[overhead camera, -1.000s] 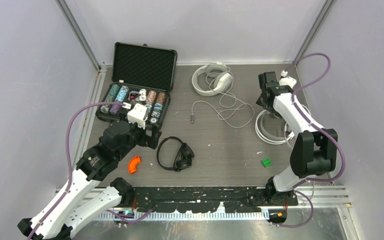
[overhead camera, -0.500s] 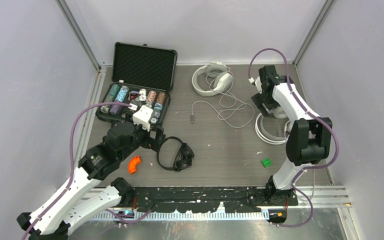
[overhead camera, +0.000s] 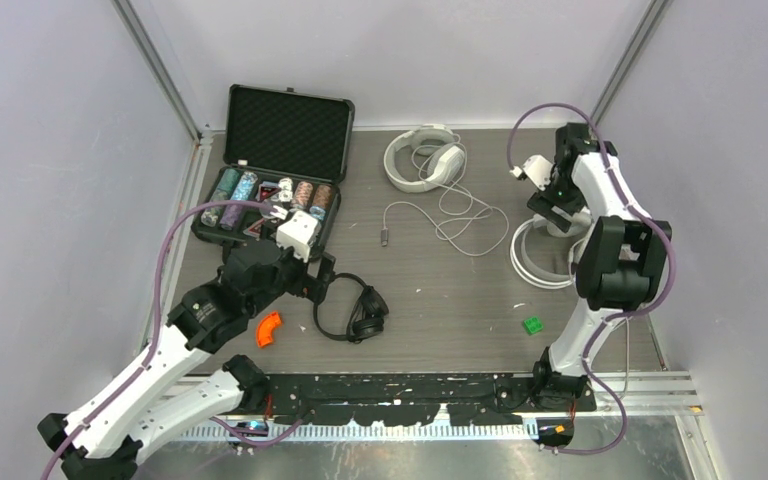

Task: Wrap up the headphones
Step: Pick up the headphones from the center of the board.

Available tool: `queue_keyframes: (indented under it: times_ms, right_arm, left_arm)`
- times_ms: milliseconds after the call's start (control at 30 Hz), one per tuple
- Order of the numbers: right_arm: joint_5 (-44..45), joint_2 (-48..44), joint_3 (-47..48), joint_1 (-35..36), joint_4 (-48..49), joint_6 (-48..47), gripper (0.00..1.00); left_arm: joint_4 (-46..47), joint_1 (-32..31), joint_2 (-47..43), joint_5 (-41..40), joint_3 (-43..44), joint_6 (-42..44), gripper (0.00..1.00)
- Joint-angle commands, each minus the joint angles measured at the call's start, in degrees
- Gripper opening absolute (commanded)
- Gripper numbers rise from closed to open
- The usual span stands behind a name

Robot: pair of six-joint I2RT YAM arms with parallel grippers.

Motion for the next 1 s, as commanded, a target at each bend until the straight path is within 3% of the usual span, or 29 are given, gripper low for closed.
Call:
queue_keyframes:
  times_ms: [0,233,300,667,700,767,800,967]
  right_arm:
    - [-4.4,3.2,3.8,0.0,2.6,-10.1,0.83]
    - [-6.6,8.1,4.9,-0.9,4.0,-15.7,0.79]
    - [-4.6,9.1,5.4,-1.2,4.3,-16.3,0.73]
    - [-6.0,6.5,7.4,-1.5,0.1,-18.2,0.42]
    - [-6.3,6.2,7.0,-1.5,0.0,-18.1,0.37]
    - [-6.4,5.6,6.9,-1.5,0.1,-17.7,0.1]
    - [-5.9,5.6,7.3,-1.5,0.3,-16.4,0.06]
    - [-5.3,4.6,11.5,-1.3,-4.0,-12.7,0.03]
  left_arm:
    - [2.8,-0.2,0.7,-0.2,0.1,0.7,0.99]
    - [2.9,-0.2,2.2,-0.7,0.2,1.2,1.0]
    - [2.8,-0.2,2.5,-1.2,0.4,1.4,1.0]
    - [2.5,-0.2,2.1,-2.8,0.3,1.8,1.0]
    - [2.4,-0.2,2.0,-2.8,0.2,1.8,1.0]
    - [2.7,-0.2,1.8,-2.6,0.1,1.8,1.0]
    - [2.8,-0.2,1.8,-2.5,0.0,1.8,1.0]
    - [2.9,-0.2,2.4,-5.3,0.0,0.3,1.0]
